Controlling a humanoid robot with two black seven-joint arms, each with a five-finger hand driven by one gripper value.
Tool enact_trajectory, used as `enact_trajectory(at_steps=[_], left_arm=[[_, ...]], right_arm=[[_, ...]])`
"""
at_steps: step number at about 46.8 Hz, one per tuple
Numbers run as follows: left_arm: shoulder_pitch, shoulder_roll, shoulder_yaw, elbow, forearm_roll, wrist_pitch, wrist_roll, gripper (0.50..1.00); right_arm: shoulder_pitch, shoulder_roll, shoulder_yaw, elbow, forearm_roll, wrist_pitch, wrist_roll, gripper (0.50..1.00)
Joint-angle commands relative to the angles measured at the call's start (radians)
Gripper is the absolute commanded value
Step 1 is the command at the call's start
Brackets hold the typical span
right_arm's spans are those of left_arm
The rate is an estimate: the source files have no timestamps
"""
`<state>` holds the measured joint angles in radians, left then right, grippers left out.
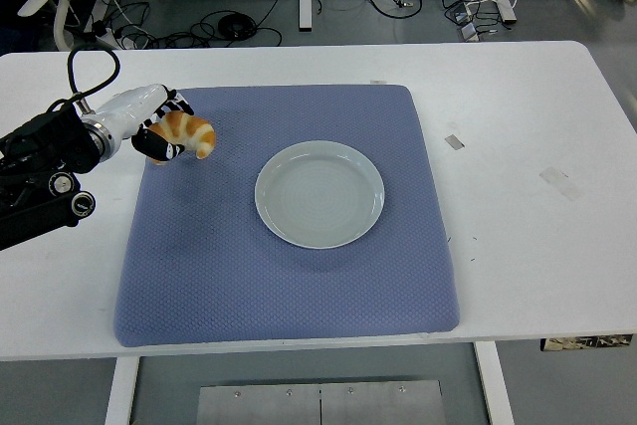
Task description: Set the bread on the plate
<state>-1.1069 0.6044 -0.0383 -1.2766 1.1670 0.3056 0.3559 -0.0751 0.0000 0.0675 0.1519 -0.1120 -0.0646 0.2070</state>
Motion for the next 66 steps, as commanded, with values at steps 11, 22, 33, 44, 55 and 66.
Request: enact_trajectory(at_steps=[11,22,33,44,55,66], left_arm=[[-0.057,-0.024,0.005,-0.038,-0.017,0.000,0.002,0.580],[-0.094,-0.055,0.003,-0.119,-0.018,0.000,0.002,0.583],[-0.100,-0.138,0.003,-0.121,-0.017,0.000,0.005,0.587],[-0.102,-0.192,0.006,-0.122,-0.009,-0.014,0.006,0.593],[-0.096,-0.195,0.009,-0.152,0.031,-0.040,0.008,0.602],[-0.079,-0.199,0.029,-0.152,0.056,-0.043,0.008,0.611]], right_arm=[[0.000,0.000,0.000,0.000,0.000,0.000,0.000,1.000],[0.000,0.000,0.000,0.000,0.000,0.000,0.000,1.000],[0.000,0.000,0.000,0.000,0.000,0.000,0.000,1.000],[0.000,0.000,0.000,0.000,0.000,0.000,0.000,1.000],[0.000,0.000,0.000,0.000,0.000,0.000,0.000,1.000],[0.000,0.000,0.000,0.000,0.000,0.000,0.000,1.000]])
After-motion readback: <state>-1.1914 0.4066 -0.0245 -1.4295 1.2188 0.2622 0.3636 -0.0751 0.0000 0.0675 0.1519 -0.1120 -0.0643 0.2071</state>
